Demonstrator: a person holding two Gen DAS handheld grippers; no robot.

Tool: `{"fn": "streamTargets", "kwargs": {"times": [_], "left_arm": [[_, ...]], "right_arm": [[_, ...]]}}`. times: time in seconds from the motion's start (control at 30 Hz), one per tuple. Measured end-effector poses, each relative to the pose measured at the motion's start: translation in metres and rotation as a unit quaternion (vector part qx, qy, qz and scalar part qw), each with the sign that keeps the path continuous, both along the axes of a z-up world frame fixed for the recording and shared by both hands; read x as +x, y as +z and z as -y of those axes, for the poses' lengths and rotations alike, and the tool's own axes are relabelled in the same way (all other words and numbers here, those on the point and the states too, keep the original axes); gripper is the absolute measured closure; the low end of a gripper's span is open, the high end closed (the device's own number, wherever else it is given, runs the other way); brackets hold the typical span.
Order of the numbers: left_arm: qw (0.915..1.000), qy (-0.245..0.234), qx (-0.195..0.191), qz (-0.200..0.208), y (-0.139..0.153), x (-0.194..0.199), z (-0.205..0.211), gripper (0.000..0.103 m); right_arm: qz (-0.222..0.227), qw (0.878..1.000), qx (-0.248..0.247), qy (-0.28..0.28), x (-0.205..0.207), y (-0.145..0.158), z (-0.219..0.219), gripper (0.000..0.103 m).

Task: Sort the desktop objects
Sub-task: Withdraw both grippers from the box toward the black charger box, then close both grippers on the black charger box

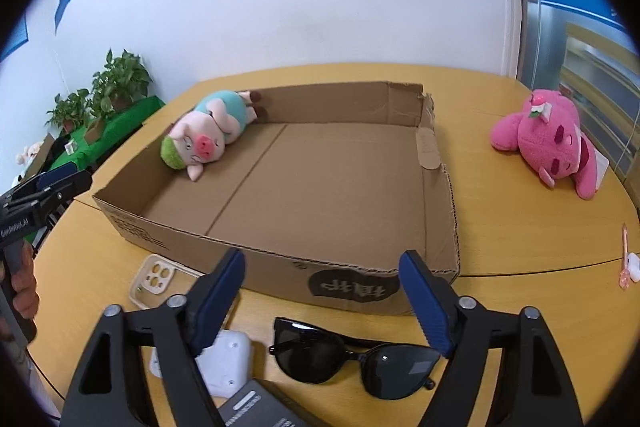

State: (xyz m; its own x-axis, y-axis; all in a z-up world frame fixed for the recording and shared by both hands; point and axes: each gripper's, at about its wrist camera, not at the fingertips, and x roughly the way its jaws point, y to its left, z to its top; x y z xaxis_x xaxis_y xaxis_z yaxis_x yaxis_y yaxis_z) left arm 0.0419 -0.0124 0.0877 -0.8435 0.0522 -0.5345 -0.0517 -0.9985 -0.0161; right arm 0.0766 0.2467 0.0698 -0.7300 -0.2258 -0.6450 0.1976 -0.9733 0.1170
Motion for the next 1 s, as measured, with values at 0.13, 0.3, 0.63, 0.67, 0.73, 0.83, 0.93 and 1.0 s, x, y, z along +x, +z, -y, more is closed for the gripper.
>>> {"fn": "streamTargets", "kwargs": {"times": [0.13, 0.3, 0.63, 0.67, 0.73, 0.83, 0.93, 1.0], "left_arm": [[0.9990, -0.034, 0.022, 0.018, -0.009, 0.009, -0.019, 0.102], [0.9979, -0.056, 0.031, 0.011, -0.013, 0.021, -0.035, 0.029], [0.9925, -0.104, 0.063, -0.013, -0.008, 0.038, -0.052, 0.028], [0.9925, -0.105, 0.062, -0.011, -0.008, 0.038, -0.053, 0.028], [0.9919, -0.109, 0.066, -0.005, -0.011, 0.038, -0.054, 0.028], [0.9871, -0.132, 0.089, 0.018, -0.020, 0.038, -0.057, 0.027], [0.9771, -0.169, 0.119, 0.051, -0.034, 0.037, -0.067, 0.027], [0.9702, -0.190, 0.131, 0.074, -0.045, 0.035, -0.078, 0.027]], "right_arm": [[0.003, 1.000, -0.008, 0.004, 0.006, -0.002, 0.008, 0.081], [-0.010, 1.000, 0.002, 0.009, 0.016, -0.003, 0.018, 0.022], [-0.014, 1.000, 0.000, 0.007, 0.033, -0.001, 0.014, 0.022], [-0.014, 1.000, -0.001, 0.010, 0.034, -0.002, 0.014, 0.022], [-0.014, 1.000, -0.003, 0.022, 0.041, -0.004, 0.012, 0.022], [0.001, 0.999, -0.010, 0.050, 0.059, -0.015, 0.003, 0.022], [0.019, 0.997, -0.028, 0.075, 0.082, -0.029, -0.009, 0.022], [0.032, 0.995, -0.027, 0.092, 0.099, -0.039, -0.013, 0.022]]}}
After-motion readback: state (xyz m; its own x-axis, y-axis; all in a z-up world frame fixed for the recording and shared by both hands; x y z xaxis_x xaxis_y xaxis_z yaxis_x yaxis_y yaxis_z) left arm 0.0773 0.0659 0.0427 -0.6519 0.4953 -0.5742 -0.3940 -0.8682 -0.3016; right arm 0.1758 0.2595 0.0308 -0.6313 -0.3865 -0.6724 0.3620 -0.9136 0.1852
